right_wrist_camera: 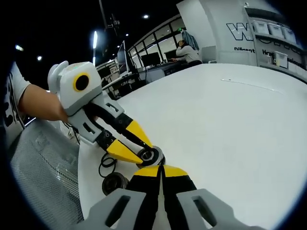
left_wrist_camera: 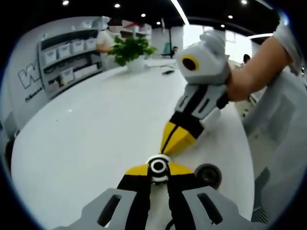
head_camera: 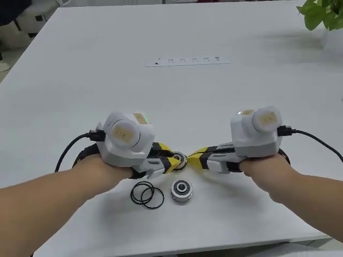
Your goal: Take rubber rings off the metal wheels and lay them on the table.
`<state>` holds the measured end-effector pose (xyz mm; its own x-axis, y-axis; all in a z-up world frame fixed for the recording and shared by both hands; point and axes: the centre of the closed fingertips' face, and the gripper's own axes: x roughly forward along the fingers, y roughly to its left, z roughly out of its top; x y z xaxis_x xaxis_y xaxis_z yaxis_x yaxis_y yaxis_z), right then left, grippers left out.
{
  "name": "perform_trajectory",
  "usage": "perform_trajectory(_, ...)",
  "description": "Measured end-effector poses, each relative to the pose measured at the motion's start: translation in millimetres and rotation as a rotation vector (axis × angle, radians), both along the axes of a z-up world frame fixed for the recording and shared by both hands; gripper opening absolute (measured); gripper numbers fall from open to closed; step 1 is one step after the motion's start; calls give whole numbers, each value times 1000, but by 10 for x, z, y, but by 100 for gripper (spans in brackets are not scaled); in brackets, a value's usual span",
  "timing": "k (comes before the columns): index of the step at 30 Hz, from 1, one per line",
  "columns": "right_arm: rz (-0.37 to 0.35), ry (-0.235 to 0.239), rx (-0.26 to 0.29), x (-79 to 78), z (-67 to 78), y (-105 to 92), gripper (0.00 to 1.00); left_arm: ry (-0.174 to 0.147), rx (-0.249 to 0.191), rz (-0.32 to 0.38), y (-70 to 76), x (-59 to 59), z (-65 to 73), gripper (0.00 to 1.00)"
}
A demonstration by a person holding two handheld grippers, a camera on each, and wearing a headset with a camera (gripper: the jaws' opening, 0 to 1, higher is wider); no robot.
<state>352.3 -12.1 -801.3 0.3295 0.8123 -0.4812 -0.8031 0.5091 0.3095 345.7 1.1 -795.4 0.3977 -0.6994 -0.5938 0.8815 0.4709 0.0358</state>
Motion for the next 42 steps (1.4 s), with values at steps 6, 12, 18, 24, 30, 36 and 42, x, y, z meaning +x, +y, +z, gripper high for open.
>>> perform_trajectory(6,-25,28,29,-27,55,35,0,0,5,0,-6,-1,-2,12)
perform_trajectory(12,-35,46,29,-17,61,43,0,3,4,19,-9,3,0,12)
perform_trajectory(18,-44,64,47,-26,71,58,0,5,10,27,-7,9,-1,12)
perform_trajectory(24,-47,77,60,-38,82,71,0,5,15,30,-10,10,1,12)
perform_trajectory(30,-50,91,82,-48,91,77,0,6,17,29,-10,7,-2,12)
perform_trajectory(36,-36,98,98,-79,116,113,0,6,18,26,-10,11,-6,12)
perform_trajectory(42,-19,100,120,-100,143,151,0,5,16,28,-13,10,-7,12)
